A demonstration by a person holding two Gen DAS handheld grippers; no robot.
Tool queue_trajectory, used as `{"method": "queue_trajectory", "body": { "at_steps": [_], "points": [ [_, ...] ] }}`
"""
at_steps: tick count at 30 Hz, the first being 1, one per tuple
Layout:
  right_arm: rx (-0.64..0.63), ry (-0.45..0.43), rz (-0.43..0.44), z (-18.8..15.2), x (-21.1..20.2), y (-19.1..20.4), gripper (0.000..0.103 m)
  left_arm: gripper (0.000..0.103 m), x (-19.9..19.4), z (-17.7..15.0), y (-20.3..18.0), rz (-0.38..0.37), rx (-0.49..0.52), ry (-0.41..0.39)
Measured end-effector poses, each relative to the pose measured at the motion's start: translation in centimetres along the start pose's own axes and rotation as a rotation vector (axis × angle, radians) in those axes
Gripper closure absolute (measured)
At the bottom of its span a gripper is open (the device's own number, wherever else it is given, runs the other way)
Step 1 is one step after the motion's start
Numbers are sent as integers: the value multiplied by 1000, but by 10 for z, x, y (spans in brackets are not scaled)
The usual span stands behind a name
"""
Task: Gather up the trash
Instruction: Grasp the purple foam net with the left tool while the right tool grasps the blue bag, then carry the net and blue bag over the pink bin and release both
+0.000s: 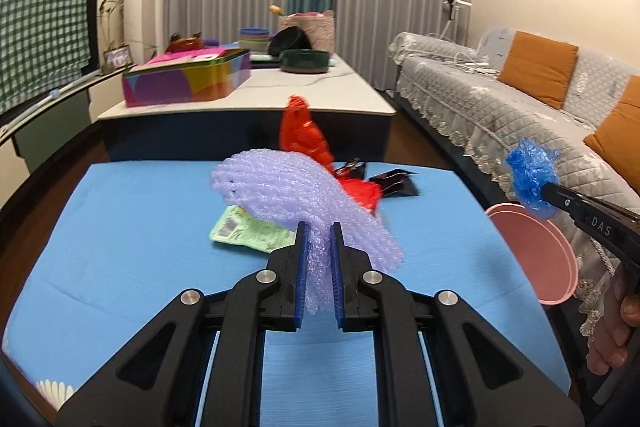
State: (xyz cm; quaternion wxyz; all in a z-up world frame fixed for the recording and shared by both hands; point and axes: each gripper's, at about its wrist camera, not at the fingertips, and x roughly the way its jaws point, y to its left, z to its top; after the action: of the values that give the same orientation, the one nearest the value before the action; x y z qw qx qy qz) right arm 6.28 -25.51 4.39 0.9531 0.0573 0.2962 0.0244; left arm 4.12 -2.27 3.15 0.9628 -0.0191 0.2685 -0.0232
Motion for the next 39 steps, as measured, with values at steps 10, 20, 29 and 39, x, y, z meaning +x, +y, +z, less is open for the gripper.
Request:
{"method": "queue_trajectory", "body": {
  "at_steps": [10, 20, 29, 39],
  "points": [
    [20, -19, -58, -3, -15, -33, 100, 92, 6, 3, -36, -70, 36, 1],
    [50, -15, -117, -7, -19, -68, 100, 92, 23, 0, -78, -131, 83, 7],
    [79, -3, -160, -13, -15, -97, 100, 92, 44, 2, -117, -223, 133, 8],
    [112, 8, -193, -15, -8, -122, 100, 92, 65, -2, -149, -305, 154, 30]
  ]
}}
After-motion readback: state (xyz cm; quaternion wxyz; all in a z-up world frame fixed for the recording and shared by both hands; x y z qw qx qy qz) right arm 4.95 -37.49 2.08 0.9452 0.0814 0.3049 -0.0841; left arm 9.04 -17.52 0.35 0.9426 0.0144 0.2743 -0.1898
